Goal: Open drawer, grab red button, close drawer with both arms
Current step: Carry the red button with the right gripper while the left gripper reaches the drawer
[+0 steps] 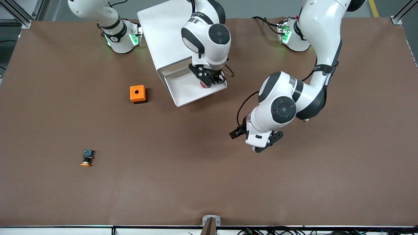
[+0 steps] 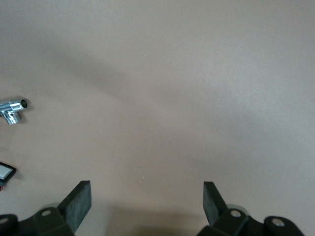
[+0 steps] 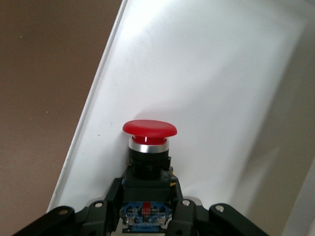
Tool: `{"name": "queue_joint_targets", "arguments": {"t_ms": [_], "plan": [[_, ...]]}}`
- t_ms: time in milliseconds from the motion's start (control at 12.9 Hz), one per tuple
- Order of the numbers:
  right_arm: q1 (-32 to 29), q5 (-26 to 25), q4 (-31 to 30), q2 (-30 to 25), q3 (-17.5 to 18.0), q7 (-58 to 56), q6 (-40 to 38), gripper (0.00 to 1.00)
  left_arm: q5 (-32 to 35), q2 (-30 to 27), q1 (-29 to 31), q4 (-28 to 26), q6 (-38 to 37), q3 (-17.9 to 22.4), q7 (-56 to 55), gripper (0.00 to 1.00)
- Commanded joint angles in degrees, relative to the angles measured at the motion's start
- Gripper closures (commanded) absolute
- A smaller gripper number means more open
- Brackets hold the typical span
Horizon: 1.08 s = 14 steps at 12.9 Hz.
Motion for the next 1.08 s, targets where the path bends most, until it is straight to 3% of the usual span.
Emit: {"name": "queue_joint_targets", "arguments": {"t_ms": [0,309,618,1005], "plan": [[0.01,0.89,0.25,-0.83,-0.62,-3.14,-0.64,1.0,2.75,-1.5,-0.79,-1.94,1.36,0.14,-0.06,0.0],[-5.6,2.12,2.1,-3.81,-0.88,-13.66,-5.98,1.0,3.2,-1.32,-1.67,-2.81,2.24,0.23,-0.23,0.0],[-16.93,2.3,2.54,-7.33,-0.97,-35.09,-11.17,1.0,4.96,-1.67,-4.3,-6.24,5.4,0.14,-2.25,0.0],[-31.35,1.51,1.32,-6.55,-1.15,-59.44,-9.44,1.0,4.96,-0.88,-9.05,-6.95,7.94,0.14,-7.25,0.0]]}}
